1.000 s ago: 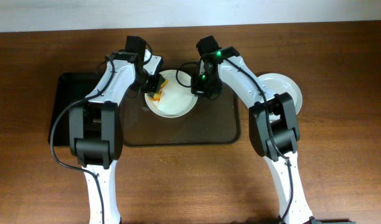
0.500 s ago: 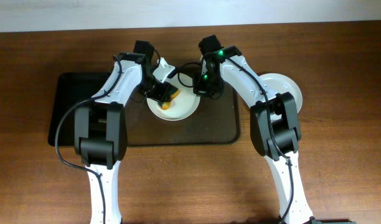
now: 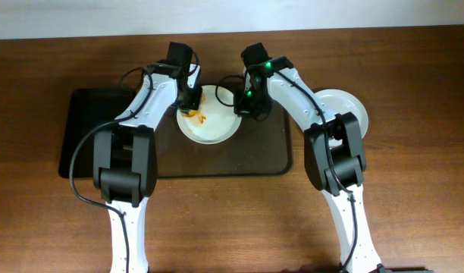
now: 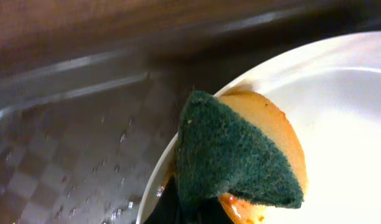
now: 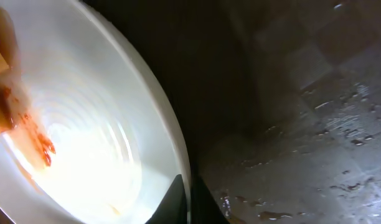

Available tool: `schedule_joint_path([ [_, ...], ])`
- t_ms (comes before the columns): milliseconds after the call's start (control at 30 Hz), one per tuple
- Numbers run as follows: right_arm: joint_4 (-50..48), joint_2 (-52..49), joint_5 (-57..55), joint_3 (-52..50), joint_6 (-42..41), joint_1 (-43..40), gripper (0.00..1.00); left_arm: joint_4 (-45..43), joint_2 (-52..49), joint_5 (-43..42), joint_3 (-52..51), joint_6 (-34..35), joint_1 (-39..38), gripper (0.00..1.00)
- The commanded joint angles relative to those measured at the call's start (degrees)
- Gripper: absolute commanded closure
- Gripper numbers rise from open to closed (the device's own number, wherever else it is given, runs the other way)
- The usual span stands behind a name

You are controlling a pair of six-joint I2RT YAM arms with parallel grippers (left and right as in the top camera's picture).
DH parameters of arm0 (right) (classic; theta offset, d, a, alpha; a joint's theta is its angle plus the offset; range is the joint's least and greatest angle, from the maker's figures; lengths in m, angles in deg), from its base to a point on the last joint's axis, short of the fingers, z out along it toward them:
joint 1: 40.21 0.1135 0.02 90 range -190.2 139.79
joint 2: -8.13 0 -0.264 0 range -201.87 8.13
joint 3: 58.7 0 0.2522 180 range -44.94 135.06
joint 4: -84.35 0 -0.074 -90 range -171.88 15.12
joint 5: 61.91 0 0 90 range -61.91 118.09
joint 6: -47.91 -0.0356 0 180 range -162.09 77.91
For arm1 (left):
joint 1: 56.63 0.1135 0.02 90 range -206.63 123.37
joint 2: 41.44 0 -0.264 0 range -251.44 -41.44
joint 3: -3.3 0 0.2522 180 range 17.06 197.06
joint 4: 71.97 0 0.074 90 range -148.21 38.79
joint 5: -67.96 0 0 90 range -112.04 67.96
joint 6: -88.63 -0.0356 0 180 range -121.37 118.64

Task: Clean dirty plates on tray and stack at the side

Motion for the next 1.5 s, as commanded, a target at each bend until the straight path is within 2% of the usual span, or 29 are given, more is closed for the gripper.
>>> schedule_joint_path([
  [0,0.4,-0.2,-0.3,-0.5,0.0,-0.3,0.96,9.3,-1.3,-4.7,-0.7,-6.9,0.7,1.00],
  [100,0.0,-0.2,1.8,-0.5,0.1,-0.3,0.96,16.8,-1.3,-17.5,-0.7,-20.3,0.7,1.00],
  [233,-0.2,-0.2,7.4,-1.5,1.4,-0.3,0.96,17.4,-1.3,-21.3,-0.7,-22.2,0.7,1.00],
  [300,-1.1,-0.2,7.4,-2.7,1.2,-0.3,0.96,19.9,-1.3,-29.0,-0.7,-29.4,0.6,1.00],
  [333,-1.3,-0.2,7.7,-3.0,1.2,-0.4,0.96,20.6,-1.3,-30.1,-0.7,-31.1,0.6,1.00],
  [500,-1.7,-0.2,7.8,-3.0,1.3,-0.4,0.96,16.9,-1.3,-27.2,-0.7,-30.9,0.6,1.00],
  [533,-1.7,-0.2,7.8,-3.0,1.3,-0.4,0.96,15.2,-1.3,-25.7,-0.7,-29.0,0.6,1.00],
  [600,-1.7,-0.2,7.8,-3.0,1.3,-0.4,0.96,10.6,-1.3,-18.1,-0.7,-19.8,0.6,1.00],
  [667,-1.7,-0.2,7.8,-3.0,1.2,-0.4,0.96,5.7,-1.3,-6.2,-0.7,-7.4,0.6,1.00],
  [733,-1.6,-0.2,7.8,-3.0,1.2,-0.4,0.96,3.9,-1.3,0.3,-0.7,-0.9,0.6,1.00],
  [800,-1.5,-0.2,7.8,-3.0,1.2,-0.4,0.96,4.5,-1.3,9.3,-0.7,9.1,0.8,1.00],
  [900,-1.5,-0.2,7.8,-3.0,1.2,-0.4,0.96,6.6,-1.3,14.3,-0.7,17.3,0.9,1.00],
  [967,-1.6,-0.2,7.7,-3.0,1.2,-0.4,0.96,8.5,-1.3,13.8,-0.7,19.1,0.8,1.00],
  [1033,-1.6,-0.2,7.7,-3.0,1.2,-0.4,0.96,11.0,-1.3,8.2,-0.7,12.3,0.7,1.00],
  [1133,-1.7,-0.2,7.7,-3.0,1.2,-0.4,0.96,13.0,-1.3,-9.8,-0.7,-7.0,0.7,1.00],
  [1233,-1.7,-0.2,7.7,-3.0,1.2,-0.4,0.96,13.2,-1.3,-22.3,-0.7,-19.8,0.7,1.00],
  [1467,-1.7,-0.2,7.7,-3.0,1.2,-0.4,0.96,12.0,-1.3,-22.6,-0.7,-22.1,1.2,1.00],
])
